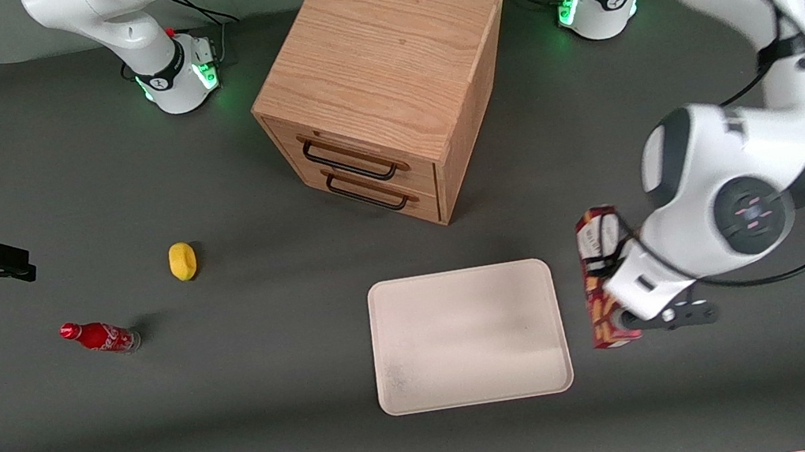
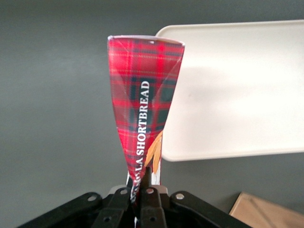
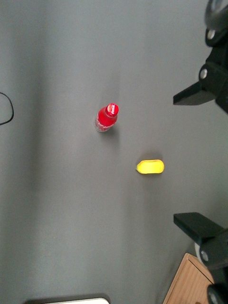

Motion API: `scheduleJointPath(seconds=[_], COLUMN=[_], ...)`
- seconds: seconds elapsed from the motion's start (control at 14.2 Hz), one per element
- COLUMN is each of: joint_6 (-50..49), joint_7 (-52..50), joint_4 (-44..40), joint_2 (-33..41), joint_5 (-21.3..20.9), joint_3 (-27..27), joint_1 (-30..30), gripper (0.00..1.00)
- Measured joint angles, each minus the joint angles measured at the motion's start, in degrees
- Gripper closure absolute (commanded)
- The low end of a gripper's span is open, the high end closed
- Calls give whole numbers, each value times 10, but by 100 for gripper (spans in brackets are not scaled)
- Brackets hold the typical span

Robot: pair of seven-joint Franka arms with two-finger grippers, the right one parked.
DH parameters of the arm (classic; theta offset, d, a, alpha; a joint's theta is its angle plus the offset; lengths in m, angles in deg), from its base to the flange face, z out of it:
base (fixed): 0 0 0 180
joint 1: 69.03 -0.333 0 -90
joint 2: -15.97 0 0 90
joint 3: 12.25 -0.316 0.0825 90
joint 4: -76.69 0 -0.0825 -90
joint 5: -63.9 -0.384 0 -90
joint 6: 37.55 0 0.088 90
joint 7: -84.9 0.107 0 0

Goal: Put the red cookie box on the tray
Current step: 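Lift the box and carry it with the left gripper over the tray, then lower the box onto the tray and open the left gripper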

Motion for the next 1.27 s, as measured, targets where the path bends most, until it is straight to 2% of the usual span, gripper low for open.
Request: scheduleJointPath(seconds=[0.63,0.7,0.77,1.13,1.27], joint_6=[151,155,154,153,130], joint_7=[-96,-97,-97,-97,-97], joint_4=[-12,-13,-16,-31,-33], joint_2=[-130,-135,-136,-130,-102], joint_5=[0,0,1,-17,-18], joint_3=[30,30,29,27,25], joint_1=[32,32,31,26,13], gripper=[100,46,0,0,0])
